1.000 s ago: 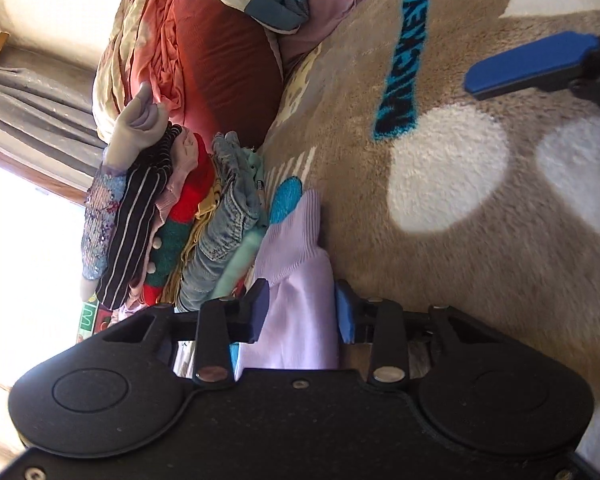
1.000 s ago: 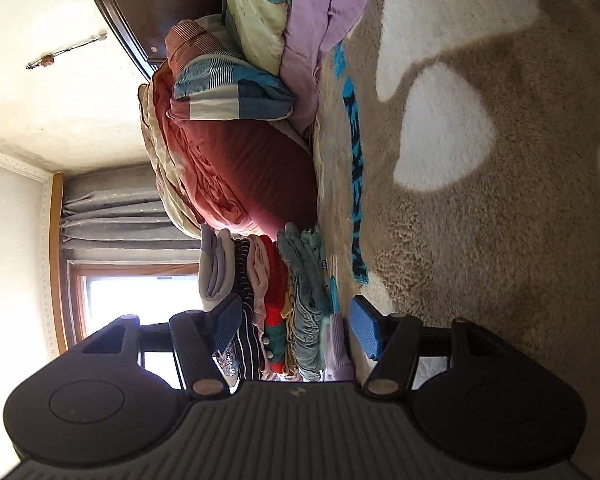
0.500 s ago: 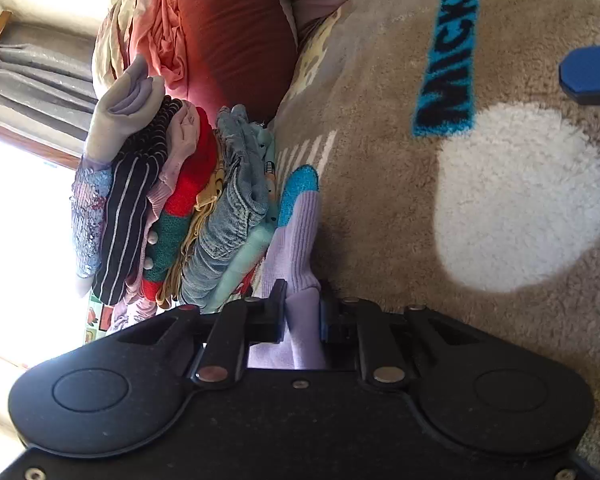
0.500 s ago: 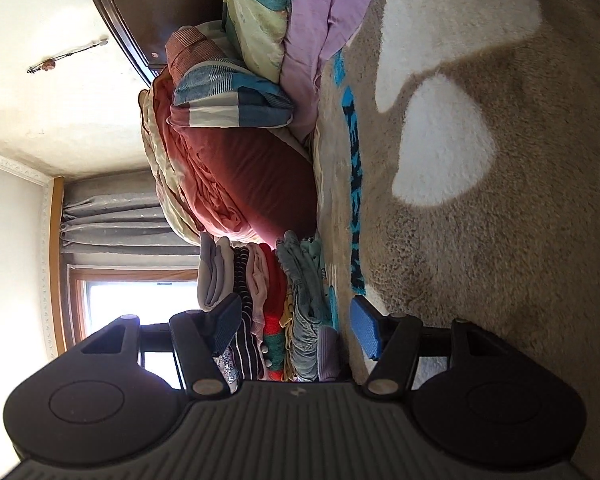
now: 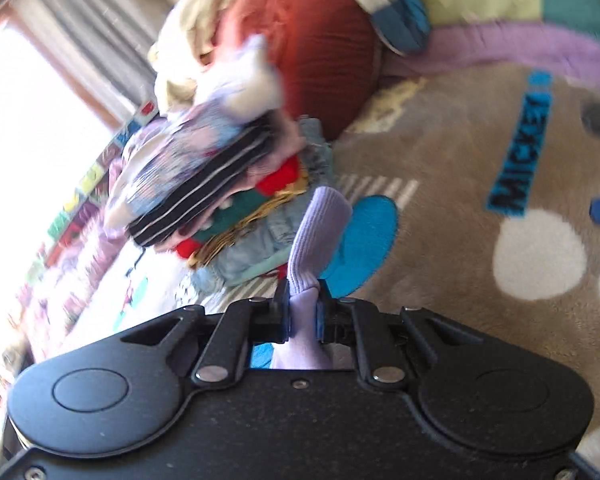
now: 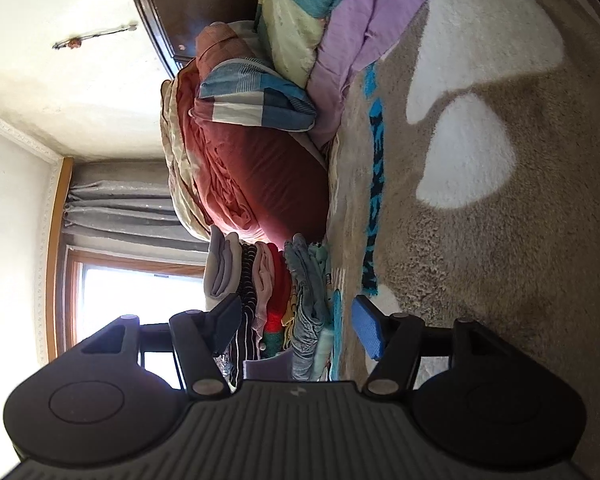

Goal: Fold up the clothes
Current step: 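Lift the sleeve cuff up with the left tool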

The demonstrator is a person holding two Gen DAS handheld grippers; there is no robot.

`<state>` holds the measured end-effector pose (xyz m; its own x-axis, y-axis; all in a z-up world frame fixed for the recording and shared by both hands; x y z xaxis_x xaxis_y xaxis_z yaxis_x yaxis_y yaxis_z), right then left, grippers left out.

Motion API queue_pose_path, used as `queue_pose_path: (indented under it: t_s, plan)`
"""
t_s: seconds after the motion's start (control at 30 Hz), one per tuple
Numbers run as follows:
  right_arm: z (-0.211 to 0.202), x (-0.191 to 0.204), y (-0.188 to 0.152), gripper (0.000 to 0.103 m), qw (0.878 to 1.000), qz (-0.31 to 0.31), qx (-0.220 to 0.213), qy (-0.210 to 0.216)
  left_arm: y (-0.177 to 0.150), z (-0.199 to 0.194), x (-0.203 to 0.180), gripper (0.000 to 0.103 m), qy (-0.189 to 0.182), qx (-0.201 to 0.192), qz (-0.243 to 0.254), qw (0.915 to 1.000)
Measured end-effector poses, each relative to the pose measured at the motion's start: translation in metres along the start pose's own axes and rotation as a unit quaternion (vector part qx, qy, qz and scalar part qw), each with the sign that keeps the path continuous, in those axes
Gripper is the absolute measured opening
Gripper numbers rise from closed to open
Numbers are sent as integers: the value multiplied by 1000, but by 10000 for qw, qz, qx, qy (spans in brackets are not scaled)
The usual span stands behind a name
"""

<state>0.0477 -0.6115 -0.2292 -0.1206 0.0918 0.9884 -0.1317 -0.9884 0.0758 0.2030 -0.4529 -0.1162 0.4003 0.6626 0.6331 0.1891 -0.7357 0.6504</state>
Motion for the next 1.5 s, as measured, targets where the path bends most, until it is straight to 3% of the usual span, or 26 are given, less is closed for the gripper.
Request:
queue_pose_path:
  t_s: [0.2, 0.33, 0.43, 0.53, 0.67, 1.03, 1.23, 1.3, 1.5]
  plan:
    - [7, 34, -31, 62, 9934, -989, 579, 65, -10, -27, 70, 9, -802, 52, -1216, 9893]
    - [14, 62, -80, 63, 9727, -1957, 1227, 213, -17, -45, 117, 9, -1151, -73, -1777, 9773]
    - [18, 83, -117, 72, 9477, -2677, 1709, 317, -24, -58, 146, 9, -1150, -174, -1969, 9735]
    - [23, 103, -154, 72, 9149, -3375, 2176, 419, -32, -68, 174, 9, -1135, -261, -2207, 9684]
    - [23, 112, -201, 72, 8734, -4098, 2621, 241, -46, -76, 209, 9, -1080, -312, -2569, 9599]
    - [4, 115, -302, 72, 7679, -5351, 3519, 118, -91, -90, 289, 9, -957, -358, -3359, 9363]
    - [-5, 114, -342, 71, 7099, -5949, 3768, 116, -115, -96, 318, 9, -869, -327, -3563, 9297]
    - [-6, 111, -349, 71, 6968, -6082, 3802, 63, -123, -98, 326, 9, -854, -325, -3629, 9273]
    - [-6, 104, -359, 71, 6725, -6286, 3906, -6, -149, -105, 350, 9, -788, -321, -3787, 9216]
Point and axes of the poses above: each gripper's, at about its wrist camera, not at the fingertips, and z roughly the way its jaws point, x to its left, y to its top, the point moved 3 cm from there along z, roughly the way its jaws point, and after that the axes turned 9 degrees about y, right-handed, at the moved point
